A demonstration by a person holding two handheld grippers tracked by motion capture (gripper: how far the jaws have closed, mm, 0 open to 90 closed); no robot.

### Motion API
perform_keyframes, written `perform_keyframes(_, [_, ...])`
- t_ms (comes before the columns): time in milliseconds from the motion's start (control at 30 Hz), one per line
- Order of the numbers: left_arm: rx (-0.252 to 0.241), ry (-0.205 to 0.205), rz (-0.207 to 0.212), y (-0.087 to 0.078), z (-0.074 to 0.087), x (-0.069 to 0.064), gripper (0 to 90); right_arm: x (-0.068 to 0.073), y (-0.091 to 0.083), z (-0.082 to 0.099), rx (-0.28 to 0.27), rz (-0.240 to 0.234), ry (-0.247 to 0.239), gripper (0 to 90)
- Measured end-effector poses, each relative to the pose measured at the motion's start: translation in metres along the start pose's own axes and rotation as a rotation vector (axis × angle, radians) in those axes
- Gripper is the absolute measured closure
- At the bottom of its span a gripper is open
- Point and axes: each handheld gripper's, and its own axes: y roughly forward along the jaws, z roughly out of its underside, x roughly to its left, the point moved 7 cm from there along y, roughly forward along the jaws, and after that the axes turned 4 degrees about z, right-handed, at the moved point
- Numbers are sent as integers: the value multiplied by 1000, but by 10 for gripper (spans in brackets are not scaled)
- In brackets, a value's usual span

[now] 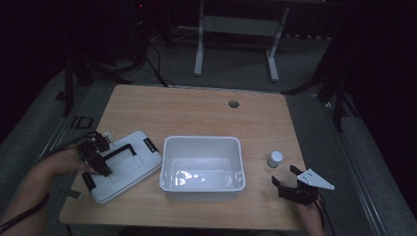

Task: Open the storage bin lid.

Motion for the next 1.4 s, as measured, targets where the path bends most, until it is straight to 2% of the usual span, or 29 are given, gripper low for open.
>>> perform_keyframes(167, [-11, 8, 3, -1, 0, -2, 289, -4, 1, 7, 80, 17, -2, 143])
perform_keyframes(233, [-6, 7, 6, -1, 1, -3, 288, -4, 2, 9, 109, 15, -5, 143])
perform_keyframes(333, [1, 6, 5, -1, 2, -2, 289, -4, 1, 10, 157, 37, -14, 147])
perform_keyframes(400, [9, 3, 6, 0, 4, -3, 288, -4, 1, 9, 200, 13, -12, 150])
perform_keyframes(500, [41, 9, 7, 2, 8, -3, 289, -6, 0, 8, 270, -3, -43, 160])
perform_keyframes(700, [34, -1, 15, -2, 10, -2, 289, -15, -3, 6, 460, -35, -95, 140])
perform_keyframes(900, [40, 8, 5, -6, 12, -3, 289, -21, -8, 7, 659, -77, -144, 132])
perform_keyframes(1067, [58, 13, 2, -3, 14, -4, 289, -26, -11, 5, 782, -98, -182, 133])
perform_keyframes(1200, [60, 12, 7, -2, 14, -4, 289, -28, -14, 6, 890, -120, -236, 133])
perform_keyframes(1400, [60, 10, 11, -4, 13, -5, 289, -29, -13, 3, 976, -167, -330, 132])
